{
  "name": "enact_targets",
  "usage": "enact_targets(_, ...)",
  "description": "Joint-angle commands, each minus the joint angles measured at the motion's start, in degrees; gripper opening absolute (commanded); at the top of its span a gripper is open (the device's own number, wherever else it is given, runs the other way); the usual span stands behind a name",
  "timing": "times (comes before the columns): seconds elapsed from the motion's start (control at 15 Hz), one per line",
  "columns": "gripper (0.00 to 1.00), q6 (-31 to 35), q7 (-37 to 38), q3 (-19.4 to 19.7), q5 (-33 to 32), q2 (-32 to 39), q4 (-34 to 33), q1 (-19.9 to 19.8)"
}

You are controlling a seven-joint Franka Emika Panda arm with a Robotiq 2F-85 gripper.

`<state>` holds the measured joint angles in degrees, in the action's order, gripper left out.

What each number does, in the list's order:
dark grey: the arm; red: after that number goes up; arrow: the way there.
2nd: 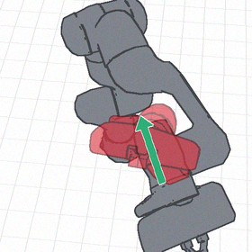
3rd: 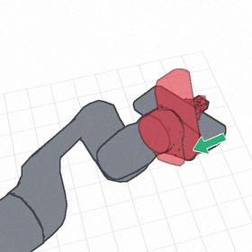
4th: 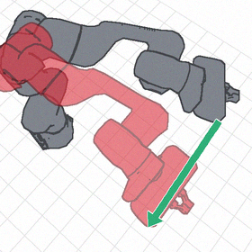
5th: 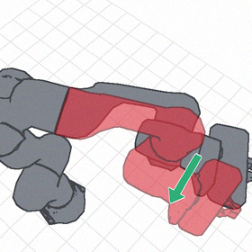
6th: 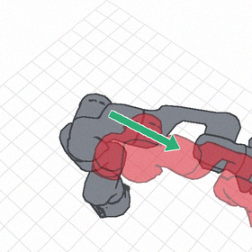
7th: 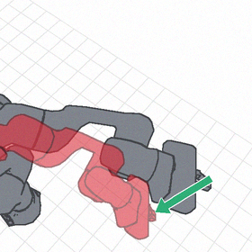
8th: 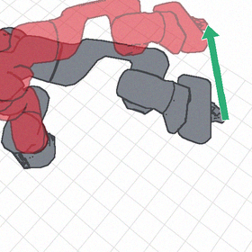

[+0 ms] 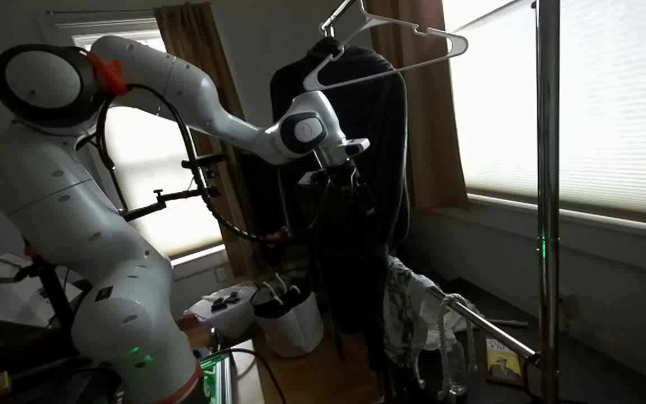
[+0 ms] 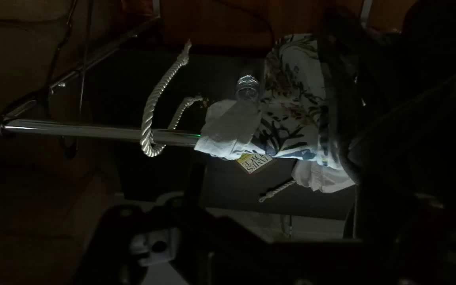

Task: Put the black hanger on the top rail

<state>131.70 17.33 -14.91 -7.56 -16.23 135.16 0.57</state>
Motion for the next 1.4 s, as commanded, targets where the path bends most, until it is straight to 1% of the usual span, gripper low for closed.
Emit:
enact_targets(0.0,1.00,-0.2,0.3,1.4,-0.5,0.1,-0.1,1.5)
enact_targets(0.8,1.00,-0.2,0.3,1.4,-0.5,0.1,-0.1,1.5)
enact_targets(0.87,1.00,1.6,-0.2,1.8,0.0,0.0,0.0,1.5)
enact_targets(0.93,1.00,5.7,2.8,1.6,-1.7,-0.2,0.6,0.6)
enact_targets(1.07,1.00,10.5,8.7,1.7,-1.0,0.9,0.3,-0.6)
enact_targets(1.2,1.00,10.0,16.7,0.5,-2.5,0.4,1.2,-2.0)
enact_targets(1.27,1.00,6.7,13.3,2.1,5.7,-0.2,1.0,1.5)
enact_targets(1.33,1.00,8.0,9.8,3.2,10.7,0.0,1.5,3.5)
